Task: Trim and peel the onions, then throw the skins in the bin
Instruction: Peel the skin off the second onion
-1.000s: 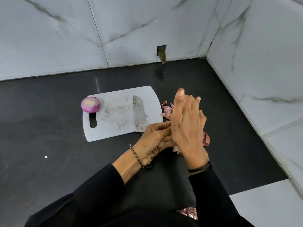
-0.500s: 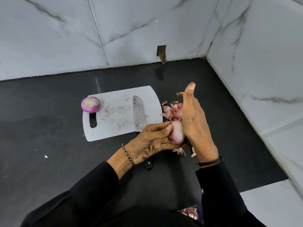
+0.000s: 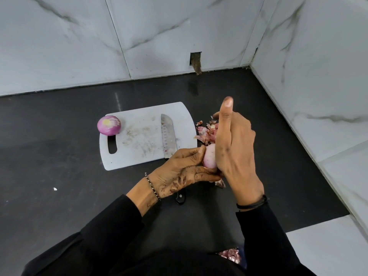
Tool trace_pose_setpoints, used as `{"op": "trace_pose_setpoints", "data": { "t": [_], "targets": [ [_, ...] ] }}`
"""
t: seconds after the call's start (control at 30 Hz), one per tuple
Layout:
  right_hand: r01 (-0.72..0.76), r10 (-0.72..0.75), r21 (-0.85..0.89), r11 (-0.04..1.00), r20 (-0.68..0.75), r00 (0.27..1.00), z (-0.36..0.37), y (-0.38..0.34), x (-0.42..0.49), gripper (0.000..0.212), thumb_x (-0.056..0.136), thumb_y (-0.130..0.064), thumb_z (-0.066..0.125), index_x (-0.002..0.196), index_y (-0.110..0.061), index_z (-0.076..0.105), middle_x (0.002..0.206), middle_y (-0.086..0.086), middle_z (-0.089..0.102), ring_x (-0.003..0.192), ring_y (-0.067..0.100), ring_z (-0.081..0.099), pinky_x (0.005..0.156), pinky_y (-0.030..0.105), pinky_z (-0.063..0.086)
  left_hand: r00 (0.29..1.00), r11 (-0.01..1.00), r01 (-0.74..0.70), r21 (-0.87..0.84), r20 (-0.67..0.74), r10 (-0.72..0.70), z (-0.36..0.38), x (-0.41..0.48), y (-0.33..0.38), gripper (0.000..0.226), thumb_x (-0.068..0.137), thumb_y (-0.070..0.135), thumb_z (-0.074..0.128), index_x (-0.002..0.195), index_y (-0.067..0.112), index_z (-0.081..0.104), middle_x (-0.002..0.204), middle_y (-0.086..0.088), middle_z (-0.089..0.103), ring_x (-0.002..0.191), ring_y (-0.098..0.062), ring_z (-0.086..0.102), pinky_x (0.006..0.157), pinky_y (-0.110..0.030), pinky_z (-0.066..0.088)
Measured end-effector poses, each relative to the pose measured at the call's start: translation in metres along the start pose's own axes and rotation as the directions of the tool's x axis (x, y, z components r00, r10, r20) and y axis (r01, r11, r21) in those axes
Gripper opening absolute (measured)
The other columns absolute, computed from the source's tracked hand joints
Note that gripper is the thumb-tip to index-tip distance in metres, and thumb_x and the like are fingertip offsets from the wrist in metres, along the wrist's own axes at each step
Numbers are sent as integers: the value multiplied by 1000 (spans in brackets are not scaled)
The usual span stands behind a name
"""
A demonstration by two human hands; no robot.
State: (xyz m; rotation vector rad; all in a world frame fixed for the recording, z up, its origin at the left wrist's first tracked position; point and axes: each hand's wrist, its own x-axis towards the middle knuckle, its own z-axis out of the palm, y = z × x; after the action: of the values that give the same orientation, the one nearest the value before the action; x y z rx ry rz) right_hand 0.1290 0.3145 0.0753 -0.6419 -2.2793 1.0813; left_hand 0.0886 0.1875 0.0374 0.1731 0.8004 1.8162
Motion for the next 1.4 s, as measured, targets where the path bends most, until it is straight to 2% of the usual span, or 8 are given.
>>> {"op": "trace_pose_setpoints", "data": {
  "t": [0.07, 0.17, 0.23, 0.37, 0.53, 0.8, 1.1, 1.4],
  "targets": [
    [44, -43, -157, 987, 6, 999, 2, 2, -1, 60, 106, -58, 10, 60, -29, 34, 67, -9, 48, 102, 29, 59, 105, 47, 37, 1000, 998, -10, 61, 7, 9, -3, -3, 1, 48, 79, 25, 76, 117, -2, 66, 107, -25, 69, 94, -34, 70, 79, -36, 59],
    [42, -50, -438, 898, -7, 999, 2, 8, -3, 70, 104, -59, 2, 71, -22, 51, 88, 0, 67, 133, 30, 49, 109, 50, 33, 999, 996, 2, 91, 49, -6, -8, -6, 4, 51, 82, 25, 75, 124, -2, 62, 109, -24, 67, 96, -34, 69, 81, -35, 58],
    [54, -71, -501, 864, -14, 997, 0, 12, 3, 69, 107, -56, 9, 78, -18, 58, 90, 2, 68, 121, 28, 56, 102, 49, 39, 994, 999, 19, 49, 109, -25, -11, -7, 6, 52, 83, 21, 74, 127, -1, 60, 115, -24, 66, 103, -36, 68, 84, -38, 57],
    [65, -65, -111, 992, 0, 998, -15, 20, 11, 43, 107, -47, 44, 84, -16, 63, 78, -5, 62, 74, 11, 59, 74, 39, 52, 981, 999, 48, -19, 191, -43, -13, -8, 5, 49, 84, 15, 73, 129, 1, 59, 130, -23, 60, 117, -39, 60, 93, -43, 54],
    [78, -79, 25, 997, 27, 997, -32, 21, -1, 17, 100, -35, 66, 96, -20, 74, 89, -11, 71, 85, 5, 67, 75, 19, 52, 989, 997, 62, -56, 136, -54, -8, -5, 7, 67, 72, 27, 85, 128, 0, 60, 135, -26, 55, 121, -42, 56, 96, -44, 52],
    [56, -105, 261, 964, 177, 979, -48, 26, -18, 10, 92, -20, 76, 102, -22, 74, 99, -10, 73, 94, 14, 69, 78, 30, 58, 998, 1000, 29, 1, 63, -29, -5, -3, 14, 64, 69, 21, 86, 125, 1, 62, 130, -25, 59, 119, -39, 59, 91, -39, 55],
    [305, -346, 175, 936, 312, 885, -59, 28, -18, 30, 87, -32, 79, 114, -21, 74, 109, -6, 65, 106, 17, 64, 84, 30, 53, 993, 998, 61, -31, 102, -57, -5, 3, 21, 69, 80, 33, 77, 132, -2, 48, 111, -23, 67, 94, -41, 69, 72, -36, 60],
    [223, -225, 37, 974, 72, 972, -71, 25, -16, 17, 92, -15, 75, 108, -19, 69, 99, -8, 69, 86, 8, 67, 73, 13, 52, 999, 997, 32, 72, 37, -35, 3, 5, 29, 77, 67, 39, 85, 125, 3, 51, 94, -21, 72, 81, -37, 72, 64, -31, 60]
  ]
}}
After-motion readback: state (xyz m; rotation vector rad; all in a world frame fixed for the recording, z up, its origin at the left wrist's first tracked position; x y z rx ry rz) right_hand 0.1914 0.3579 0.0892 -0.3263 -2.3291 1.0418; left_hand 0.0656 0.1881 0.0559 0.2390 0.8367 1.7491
